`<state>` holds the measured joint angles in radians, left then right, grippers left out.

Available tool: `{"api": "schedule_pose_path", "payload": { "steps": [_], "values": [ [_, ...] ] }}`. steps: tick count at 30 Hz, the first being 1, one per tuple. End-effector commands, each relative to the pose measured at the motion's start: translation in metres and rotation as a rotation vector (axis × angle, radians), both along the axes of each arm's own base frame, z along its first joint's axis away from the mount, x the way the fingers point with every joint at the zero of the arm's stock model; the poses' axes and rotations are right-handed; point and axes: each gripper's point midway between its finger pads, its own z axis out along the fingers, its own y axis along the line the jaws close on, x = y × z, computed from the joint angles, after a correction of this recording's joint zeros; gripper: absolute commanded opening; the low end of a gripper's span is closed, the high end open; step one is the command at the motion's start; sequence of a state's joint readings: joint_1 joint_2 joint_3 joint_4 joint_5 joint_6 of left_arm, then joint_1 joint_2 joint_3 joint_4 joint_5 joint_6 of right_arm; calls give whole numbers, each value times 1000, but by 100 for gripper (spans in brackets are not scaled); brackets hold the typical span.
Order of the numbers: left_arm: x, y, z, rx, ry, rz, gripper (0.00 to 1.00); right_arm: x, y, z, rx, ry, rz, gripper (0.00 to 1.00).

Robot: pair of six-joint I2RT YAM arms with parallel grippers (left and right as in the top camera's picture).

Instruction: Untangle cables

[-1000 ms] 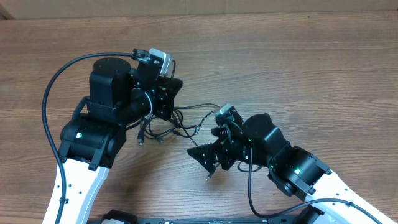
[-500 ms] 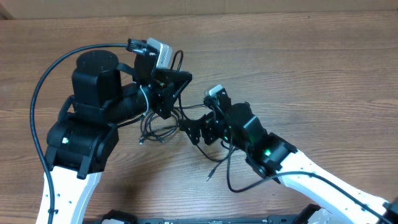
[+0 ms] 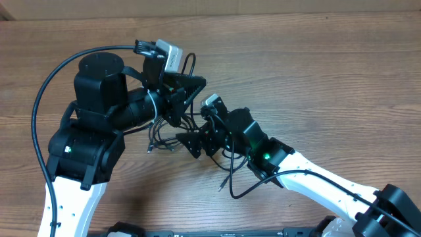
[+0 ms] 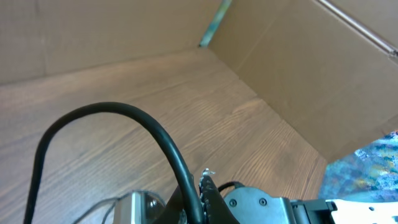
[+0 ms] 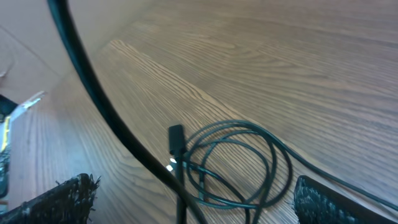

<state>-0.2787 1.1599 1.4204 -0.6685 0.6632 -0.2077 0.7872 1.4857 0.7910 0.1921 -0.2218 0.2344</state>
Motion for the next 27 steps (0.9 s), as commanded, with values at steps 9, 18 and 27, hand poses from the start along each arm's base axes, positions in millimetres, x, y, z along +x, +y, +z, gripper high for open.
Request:
{"api": "schedule_pose_path", "payload": {
  "steps": [9, 18, 27],
  "values": [
    [-28, -20, 37, -138, -33, -194, 4, 4, 7, 20, 62, -65, 12, 50],
    [-25, -18, 36, -133, -35, -174, 8, 18, -8, 17, 91, 14, -67, 4],
    [13, 16, 1, 6, 37, 140, 55, 4, -28, -6, -3, 153, -101, 4]
  ]
}}
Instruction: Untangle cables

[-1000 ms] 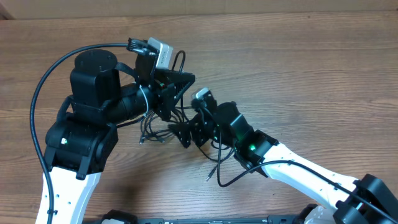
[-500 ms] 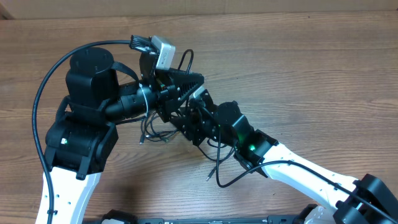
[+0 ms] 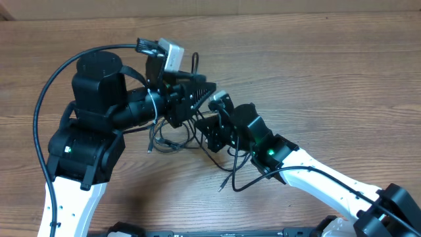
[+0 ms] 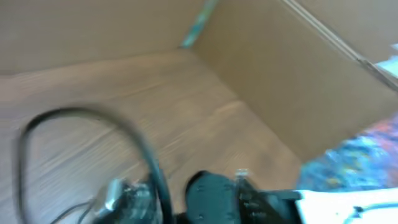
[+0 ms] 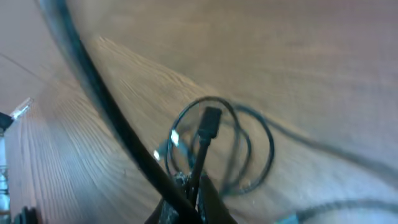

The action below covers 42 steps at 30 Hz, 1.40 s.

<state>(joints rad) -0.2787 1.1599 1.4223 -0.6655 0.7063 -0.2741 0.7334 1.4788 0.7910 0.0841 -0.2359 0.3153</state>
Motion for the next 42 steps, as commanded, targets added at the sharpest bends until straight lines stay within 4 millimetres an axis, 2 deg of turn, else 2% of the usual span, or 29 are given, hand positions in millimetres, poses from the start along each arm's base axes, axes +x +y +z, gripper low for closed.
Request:
{"api": "schedule_pose_path", "payload": {
  "steps": [1, 2, 3, 4, 6, 10, 14, 22, 29, 34, 42],
  "values": [
    [20, 24, -7, 80, 4, 183, 66, -5, -8, 14, 19, 19, -23, 4],
    [20, 27, -12, 93, 20, 197, 83, -8, -10, 17, 16, 21, -23, 4],
    [20, 28, -17, 104, 37, 205, 94, -11, -13, 23, 19, 18, -24, 4],
    [19, 29, -20, 110, 50, 205, 100, -12, -16, 29, 24, 8, -30, 4],
    [19, 29, -25, 118, 71, 204, 100, -11, -22, 41, 34, -15, -59, 4],
    [20, 28, -40, 142, 131, 200, 100, 4, -51, 64, 52, -49, -236, 4],
    [21, 28, -63, 177, 222, 196, 100, 13, -76, 78, 52, -83, -344, 4],
    [28, 25, -104, 233, 373, 183, 100, 39, -143, 100, 179, -18, -592, 4],
    [36, 23, -120, 251, 419, 180, 99, 39, -161, 114, 303, 54, -486, 4],
    [37, 23, -121, 253, 422, 180, 99, 31, -174, 129, 457, 172, -410, 4],
    [37, 23, -122, 255, 421, 183, 99, 16, -195, 163, 547, 111, -264, 4]
  ]
}}
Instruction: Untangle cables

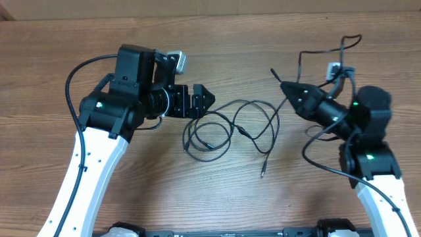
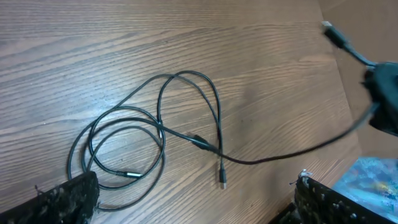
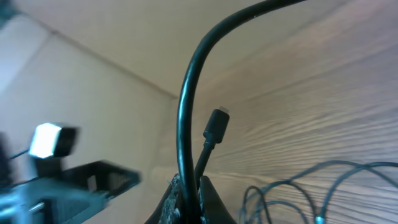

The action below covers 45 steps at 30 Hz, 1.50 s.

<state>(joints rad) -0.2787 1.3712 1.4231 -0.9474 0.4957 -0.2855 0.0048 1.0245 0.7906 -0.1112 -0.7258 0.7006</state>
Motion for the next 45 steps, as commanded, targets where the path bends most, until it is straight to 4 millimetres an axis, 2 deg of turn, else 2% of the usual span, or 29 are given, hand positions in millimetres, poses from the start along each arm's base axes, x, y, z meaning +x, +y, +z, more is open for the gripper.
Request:
{"api": "schedule_pose_path", "payload": {
  "steps": [1, 4, 7, 9, 11, 14, 18, 20, 22, 24, 26, 29, 33, 35, 37, 40, 45],
  "values": [
    [4, 2, 6, 5, -24, 3, 99, -22, 1, 24, 48, -71, 126, 4],
    [4, 2, 6, 5, -24, 3, 100, -18, -16, 35, 41, -129, 81, 4],
    [4, 2, 6, 5, -24, 4, 100, -23, -28, 72, 93, -244, 101, 4],
    [4, 2, 6, 5, -24, 3, 100, -30, -28, 91, 113, -308, 139, 4],
    [4, 2, 6, 5, -24, 3, 100, -36, -20, 94, 106, -332, 182, 4],
    [4, 1, 6, 4, -25, 4, 100, -39, -2, 67, 101, -227, 243, 4],
    [5, 1, 7, 4, -27, 4, 99, -50, 26, 15, 45, -43, 291, 4],
    [5, 1, 7, 4, -27, 4, 100, -45, 26, -6, -32, -7, 239, 4],
    [5, 1, 7, 4, -27, 4, 99, -35, 14, -25, -100, 54, 125, 4],
    [5, 1, 7, 4, -27, 4, 100, -29, 7, -30, -125, 68, 73, 4],
    [5, 1, 7, 4, -27, 4, 99, -25, 6, -23, -119, 34, 66, 4],
    [5, 1, 7, 4, -28, 4, 100, -17, 6, 0, -85, -53, 51, 4],
    [5, 1, 7, 4, -27, 4, 100, -11, 6, 51, 11, -226, 55, 4],
    [5, 1, 7, 4, -27, 4, 100, -8, -2, 73, 48, -297, 29, 4],
    [5, 1, 7, 4, -28, 4, 100, -5, -13, 87, 71, -340, -8, 4],
    [5, 1, 7, 4, -28, 4, 100, 1, -35, 92, 86, -346, -76, 4],
    [5, 1, 7, 4, -28, 4, 100, 11, -82, 84, 62, -317, -219, 4]
  ]
}}
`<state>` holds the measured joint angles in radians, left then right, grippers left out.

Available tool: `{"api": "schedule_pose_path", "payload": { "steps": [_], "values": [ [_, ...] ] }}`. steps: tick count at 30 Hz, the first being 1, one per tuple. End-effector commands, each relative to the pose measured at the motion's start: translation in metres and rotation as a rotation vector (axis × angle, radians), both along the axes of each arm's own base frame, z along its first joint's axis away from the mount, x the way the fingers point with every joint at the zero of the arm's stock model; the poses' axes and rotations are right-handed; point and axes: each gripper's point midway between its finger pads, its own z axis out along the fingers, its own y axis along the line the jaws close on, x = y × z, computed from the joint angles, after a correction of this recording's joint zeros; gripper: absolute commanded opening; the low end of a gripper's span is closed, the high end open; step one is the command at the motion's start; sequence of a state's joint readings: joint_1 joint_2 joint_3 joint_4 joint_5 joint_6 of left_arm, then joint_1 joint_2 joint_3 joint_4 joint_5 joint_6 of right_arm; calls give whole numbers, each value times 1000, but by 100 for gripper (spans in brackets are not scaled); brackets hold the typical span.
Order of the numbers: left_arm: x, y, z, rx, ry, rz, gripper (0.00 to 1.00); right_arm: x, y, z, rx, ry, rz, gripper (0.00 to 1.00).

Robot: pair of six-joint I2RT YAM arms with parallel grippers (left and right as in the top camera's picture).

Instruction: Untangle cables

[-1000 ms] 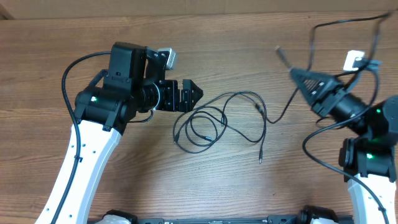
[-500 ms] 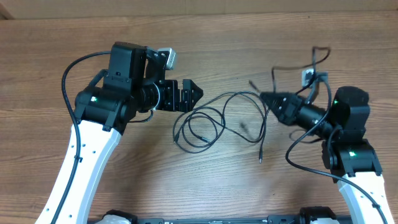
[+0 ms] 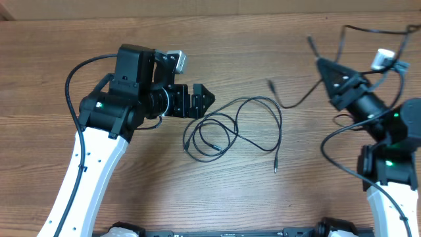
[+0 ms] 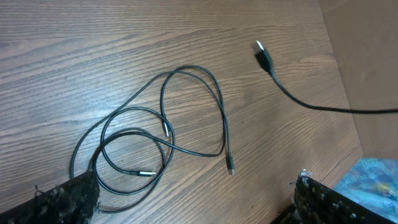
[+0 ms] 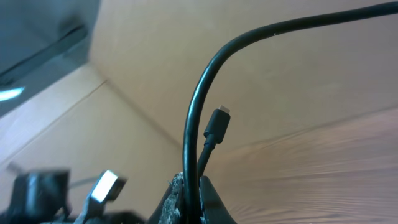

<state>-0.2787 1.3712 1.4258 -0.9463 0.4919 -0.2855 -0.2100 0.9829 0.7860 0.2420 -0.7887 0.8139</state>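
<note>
A thin black cable lies in loose loops on the wooden table, also seen in the left wrist view. My left gripper hovers open just left of those loops, its fingers apart with nothing between them. A second black cable hangs in the air from my right gripper, which is raised at the right and shut on it. One plug sticks out past the shut jaws; the other plug dangles free above the table.
Cardboard walls stand around the wooden table. A thick black lead arcs from the right gripper past its camera. Another thick lead loops over the left arm.
My right gripper has moved up and to the right with its cable. That cable no longer trails into the looped cable and now hangs free. The left arm has not moved.
Both grippers were close together over the tangle at mid-table, the right one open. Then the right was shut on a cable end. Later the arms stood apart, the right holding its cable still running into the loops. Now the two cables are separate.
</note>
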Motion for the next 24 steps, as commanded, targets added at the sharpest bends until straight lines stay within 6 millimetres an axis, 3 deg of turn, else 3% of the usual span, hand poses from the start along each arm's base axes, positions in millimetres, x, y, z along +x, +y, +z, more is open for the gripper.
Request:
{"api": "schedule_pose_path", "payload": {
  "steps": [1, 12, 21, 24],
  "values": [
    [4, 1, 6, 2, -23, 1, 99, 3, -32, 3, 14, 3, -97, 4],
    [4, 1, 6, 3, -23, 1, 100, -4, -136, -2, -22, 8, -421, 4],
    [4, 1, 6, 3, -23, 1, 100, -4, -168, -65, 81, 289, -595, 4],
    [4, 1, 6, 3, -23, 1, 99, -2, -181, -77, 87, 327, -657, 4]
  ]
}}
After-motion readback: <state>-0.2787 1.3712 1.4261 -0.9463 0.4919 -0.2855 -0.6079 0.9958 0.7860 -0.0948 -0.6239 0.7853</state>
